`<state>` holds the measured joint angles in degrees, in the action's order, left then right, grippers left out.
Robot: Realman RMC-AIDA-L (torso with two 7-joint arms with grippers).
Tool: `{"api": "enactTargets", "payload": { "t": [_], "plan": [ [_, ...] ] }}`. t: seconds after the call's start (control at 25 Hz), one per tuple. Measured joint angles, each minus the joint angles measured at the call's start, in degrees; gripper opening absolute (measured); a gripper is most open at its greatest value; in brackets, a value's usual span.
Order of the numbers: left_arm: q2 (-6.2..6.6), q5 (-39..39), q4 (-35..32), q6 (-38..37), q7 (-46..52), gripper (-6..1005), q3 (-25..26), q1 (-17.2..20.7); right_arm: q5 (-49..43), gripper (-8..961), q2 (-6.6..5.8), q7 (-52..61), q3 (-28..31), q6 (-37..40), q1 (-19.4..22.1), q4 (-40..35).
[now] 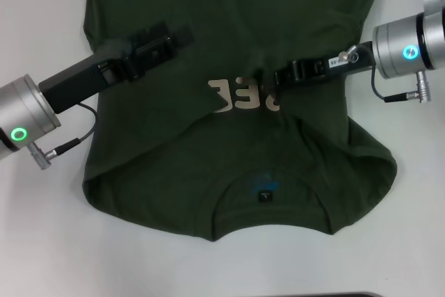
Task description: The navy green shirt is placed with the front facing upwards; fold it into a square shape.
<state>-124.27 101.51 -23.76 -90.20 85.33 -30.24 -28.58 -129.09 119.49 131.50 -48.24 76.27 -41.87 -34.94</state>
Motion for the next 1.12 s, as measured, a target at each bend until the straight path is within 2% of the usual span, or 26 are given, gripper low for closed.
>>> {"api": "enactTargets", "payload": {
  "t": [0.4, 0.84, 1.0, 1.12],
  "plan": [
    [-0.01, 0.00, 0.12, -0.34, 0.00, 890, 0.00, 0.10, 2.75, 87, -0.04, -1.88, 0.07, 0.85, 2.46, -0.36],
    [-0.01, -0.03, 0.12, -0.49, 0.00, 891, 0.00, -0.01, 13.10, 216, -1.28, -9.35, 2.97, 5.01, 7.85, -2.46],
    [-0.01, -0.05, 0.13, -0.57, -0.25, 891, 0.00, -0.14, 16.09, 390, -1.65, -12.11, 7.10, 9.27, 11.99, -5.18],
    [-0.01, -0.08, 0.13, -0.56, -0.84, 890, -0.01, -0.15, 16.47, 520, -2.71, -12.73, 10.39, 13.32, 15.16, -5.88]
  ]
}}
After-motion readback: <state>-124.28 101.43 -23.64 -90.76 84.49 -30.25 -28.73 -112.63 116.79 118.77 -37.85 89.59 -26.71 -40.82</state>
